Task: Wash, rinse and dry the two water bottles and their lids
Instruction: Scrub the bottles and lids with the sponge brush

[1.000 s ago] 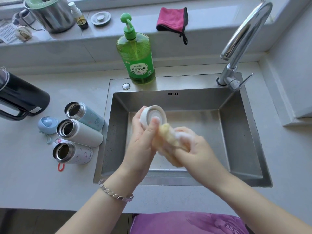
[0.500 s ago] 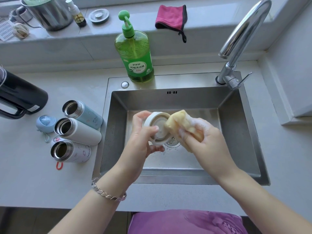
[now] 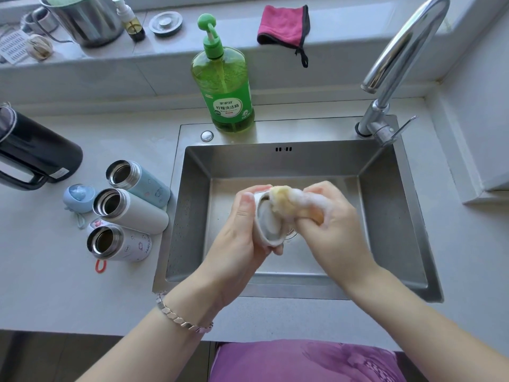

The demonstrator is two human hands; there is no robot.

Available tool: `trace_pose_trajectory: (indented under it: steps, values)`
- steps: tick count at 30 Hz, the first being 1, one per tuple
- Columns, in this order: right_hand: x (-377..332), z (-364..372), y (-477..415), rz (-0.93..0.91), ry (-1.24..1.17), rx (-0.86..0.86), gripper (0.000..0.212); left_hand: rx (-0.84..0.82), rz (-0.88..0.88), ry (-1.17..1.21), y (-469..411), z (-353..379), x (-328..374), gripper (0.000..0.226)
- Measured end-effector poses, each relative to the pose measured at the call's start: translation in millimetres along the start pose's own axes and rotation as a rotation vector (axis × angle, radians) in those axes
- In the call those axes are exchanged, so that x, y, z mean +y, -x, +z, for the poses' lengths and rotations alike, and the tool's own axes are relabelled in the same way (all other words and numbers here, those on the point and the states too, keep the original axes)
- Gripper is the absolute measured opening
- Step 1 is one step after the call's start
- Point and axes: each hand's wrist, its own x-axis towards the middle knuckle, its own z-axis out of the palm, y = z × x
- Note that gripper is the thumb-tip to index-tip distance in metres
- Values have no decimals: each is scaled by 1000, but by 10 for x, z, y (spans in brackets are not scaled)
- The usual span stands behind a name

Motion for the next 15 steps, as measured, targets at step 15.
trace_pose_trajectory:
  steps: [15]
  values:
    - [-106, 50, 28, -85, 51, -93, 16, 43, -63, -28, 11, -49, -86, 46]
